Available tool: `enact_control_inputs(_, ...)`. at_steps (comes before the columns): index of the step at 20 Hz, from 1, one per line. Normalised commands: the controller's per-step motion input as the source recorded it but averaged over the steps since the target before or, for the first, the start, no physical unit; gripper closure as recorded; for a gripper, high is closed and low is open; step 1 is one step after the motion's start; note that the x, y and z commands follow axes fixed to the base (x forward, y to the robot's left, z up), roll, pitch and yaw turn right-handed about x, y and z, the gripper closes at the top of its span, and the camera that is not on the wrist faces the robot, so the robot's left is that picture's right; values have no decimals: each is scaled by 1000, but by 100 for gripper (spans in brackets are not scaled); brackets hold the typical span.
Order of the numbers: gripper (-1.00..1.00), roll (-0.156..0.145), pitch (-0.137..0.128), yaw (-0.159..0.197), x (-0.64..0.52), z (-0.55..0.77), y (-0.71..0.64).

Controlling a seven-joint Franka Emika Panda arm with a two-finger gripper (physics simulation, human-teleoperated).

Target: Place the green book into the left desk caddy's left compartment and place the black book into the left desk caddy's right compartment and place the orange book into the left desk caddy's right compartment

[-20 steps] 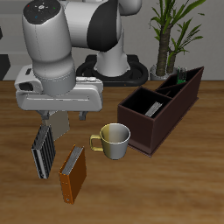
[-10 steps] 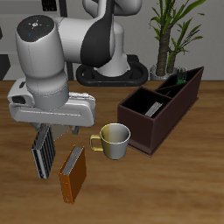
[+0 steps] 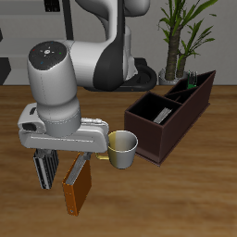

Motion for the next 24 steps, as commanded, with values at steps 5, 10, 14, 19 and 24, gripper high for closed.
enact_control_inputs(5,-100,-11,-17,-31,39,-300,-39)
enact_control_inputs(10,-100,-19,-29,-39,-28,-235,23)
enact_control_inputs(14,-100,1,-50,-3,-11,-220,162)
enact_control_inputs(19,-100,-25,-25,-30,-36,-130,-11)
enact_control_inputs(24,-100,-18,-13,-20,5,-243,15)
